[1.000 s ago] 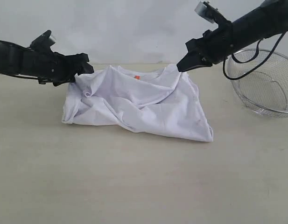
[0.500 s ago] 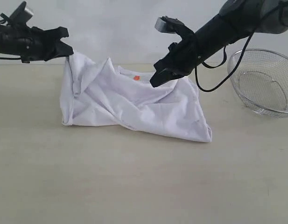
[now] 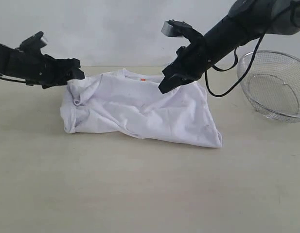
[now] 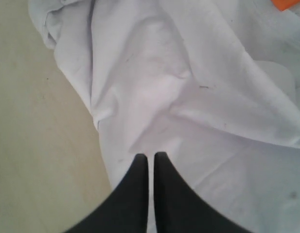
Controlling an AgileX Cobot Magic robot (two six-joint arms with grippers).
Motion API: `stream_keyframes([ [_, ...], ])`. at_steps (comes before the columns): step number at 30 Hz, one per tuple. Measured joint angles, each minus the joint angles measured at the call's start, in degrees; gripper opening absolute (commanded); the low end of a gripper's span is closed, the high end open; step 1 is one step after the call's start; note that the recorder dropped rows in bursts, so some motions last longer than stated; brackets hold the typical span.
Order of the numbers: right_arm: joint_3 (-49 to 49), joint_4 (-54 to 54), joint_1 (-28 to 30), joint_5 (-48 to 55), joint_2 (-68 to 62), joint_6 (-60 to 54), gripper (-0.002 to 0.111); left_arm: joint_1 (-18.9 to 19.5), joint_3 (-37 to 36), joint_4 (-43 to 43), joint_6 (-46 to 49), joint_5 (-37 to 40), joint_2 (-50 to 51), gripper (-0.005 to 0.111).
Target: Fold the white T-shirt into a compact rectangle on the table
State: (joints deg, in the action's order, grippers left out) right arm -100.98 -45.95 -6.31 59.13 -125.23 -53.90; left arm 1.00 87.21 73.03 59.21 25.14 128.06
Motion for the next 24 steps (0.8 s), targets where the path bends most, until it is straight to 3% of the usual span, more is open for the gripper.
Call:
stream_keyframes([
  [6, 0.00, 0.22, 0.00, 0.00, 0.00, 0.55, 0.000, 0.00, 0.12, -1.59, 0.00, -0.83, -4.17, 0.052],
  [8, 0.00, 0.65, 0.00, 0.00, 0.00, 0.95, 0.000, 0.00, 0.52, -1.59, 0.00, -0.19, -5.04, 0.034],
  [10, 0.00, 1.88, 0.00, 0.00, 0.00, 1.47, 0.000, 0.00, 0.64, -1.68, 0.00, 1.04, -6.13, 0.010],
  [11, 0.00, 2.76, 0.00, 0.00, 0.00, 1.88, 0.000, 0.00, 0.64, -1.81, 0.00, 1.87, -6.73, 0.005],
  [17, 0.00, 4.45, 0.00, -0.53, -1.91, 4.80, 0.000, 0.00, 0.64, -10.23, -0.96, 9.75, -11.22, 0.005],
  [24, 0.00, 7.85, 0.00, -2.38, -5.30, 10.30, 0.000, -1.54, -0.03, -23.80, -12.45, 21.39, -12.97, 0.005],
])
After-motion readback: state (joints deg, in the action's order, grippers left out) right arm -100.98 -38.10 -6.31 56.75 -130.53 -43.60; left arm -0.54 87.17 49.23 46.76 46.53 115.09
